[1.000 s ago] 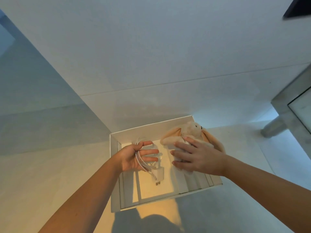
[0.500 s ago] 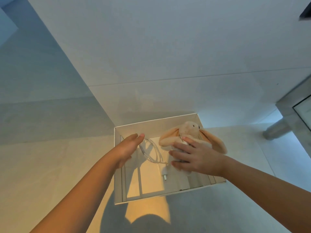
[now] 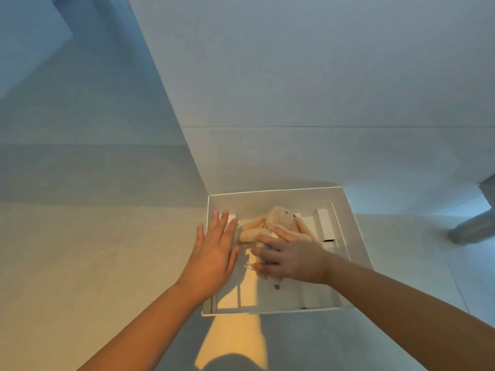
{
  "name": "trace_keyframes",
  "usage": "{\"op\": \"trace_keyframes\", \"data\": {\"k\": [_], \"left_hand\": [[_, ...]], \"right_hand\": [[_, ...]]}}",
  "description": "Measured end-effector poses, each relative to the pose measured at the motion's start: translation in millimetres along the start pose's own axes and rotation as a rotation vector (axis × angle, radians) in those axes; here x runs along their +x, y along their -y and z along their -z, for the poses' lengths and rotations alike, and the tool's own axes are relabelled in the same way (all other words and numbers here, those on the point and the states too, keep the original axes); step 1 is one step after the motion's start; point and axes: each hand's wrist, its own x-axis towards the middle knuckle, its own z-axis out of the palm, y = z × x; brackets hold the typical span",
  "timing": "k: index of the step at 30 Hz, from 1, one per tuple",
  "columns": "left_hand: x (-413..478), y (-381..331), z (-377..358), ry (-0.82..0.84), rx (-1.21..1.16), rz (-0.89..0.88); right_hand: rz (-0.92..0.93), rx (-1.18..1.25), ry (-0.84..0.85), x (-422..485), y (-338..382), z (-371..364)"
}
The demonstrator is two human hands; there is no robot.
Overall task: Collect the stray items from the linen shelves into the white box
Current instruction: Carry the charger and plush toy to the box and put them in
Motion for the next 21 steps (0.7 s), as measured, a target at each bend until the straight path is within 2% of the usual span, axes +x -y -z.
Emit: {"op": "trace_keyframes", "data": {"k": [3,8,13,15,18,21], "left_hand": [[-6,2,-4,0.013,-0.006,-0.079],[-11,3,-9,0.011,0.029,-0.028],[-10,4,-15,0.029,0.032,0.005],[-10,5,-16,0.042,0.0,-0.003],[-9,6,-17,0.058,-0.013,-0.021],[-8,7,-19,0.071,-0.001,-0.039]], "right_hand": [[0.009,0.018,0.054,8,2,-5],[-0.015,0.054,0.143,14,-4,-14],[-0.078,0.092,0.312,8,-8,-22],[-0.144,0.12,0.298,5,-4,-23],[-0.192,0.187,0.178,-4,1,-26],[-0.382,0.21,0.265,-19,-6,-14]]}}
